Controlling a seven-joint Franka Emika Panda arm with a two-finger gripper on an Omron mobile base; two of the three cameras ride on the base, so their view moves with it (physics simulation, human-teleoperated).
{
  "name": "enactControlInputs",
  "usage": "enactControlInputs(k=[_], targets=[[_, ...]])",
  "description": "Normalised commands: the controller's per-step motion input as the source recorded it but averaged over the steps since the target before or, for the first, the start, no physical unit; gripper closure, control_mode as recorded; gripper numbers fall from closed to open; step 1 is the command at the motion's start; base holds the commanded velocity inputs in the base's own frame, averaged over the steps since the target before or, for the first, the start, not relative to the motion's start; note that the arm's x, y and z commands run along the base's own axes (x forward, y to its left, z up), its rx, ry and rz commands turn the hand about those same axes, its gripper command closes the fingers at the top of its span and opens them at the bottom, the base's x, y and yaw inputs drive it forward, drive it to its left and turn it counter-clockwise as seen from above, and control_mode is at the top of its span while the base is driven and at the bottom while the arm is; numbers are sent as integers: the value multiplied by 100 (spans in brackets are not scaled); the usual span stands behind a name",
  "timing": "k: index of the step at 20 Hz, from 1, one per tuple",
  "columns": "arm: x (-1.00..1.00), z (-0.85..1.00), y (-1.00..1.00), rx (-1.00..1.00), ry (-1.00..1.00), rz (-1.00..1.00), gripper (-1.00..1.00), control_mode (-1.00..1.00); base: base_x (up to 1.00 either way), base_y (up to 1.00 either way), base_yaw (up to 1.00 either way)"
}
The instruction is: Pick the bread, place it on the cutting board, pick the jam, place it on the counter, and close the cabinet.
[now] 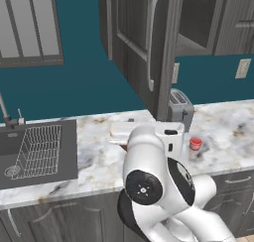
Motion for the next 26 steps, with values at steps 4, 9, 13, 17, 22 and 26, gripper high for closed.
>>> enactControlInputs(k=[4,9,13,17,22,26], targets=[[-40,19,2,0,-25,0,-100,-100,0,0,0],[-26,15,8,0,-17,0,-100,-100,0,0,0],[0,12,18,0,-7,-1,-100,-100,0,0,0],[0,19,4,0,-8,-8,-100,-100,0,0,0],[-22,3,0,0,-8,-10,-100,-100,0,0,0],[-49,2,1,0,-14,-9,-100,-100,0,0,0]])
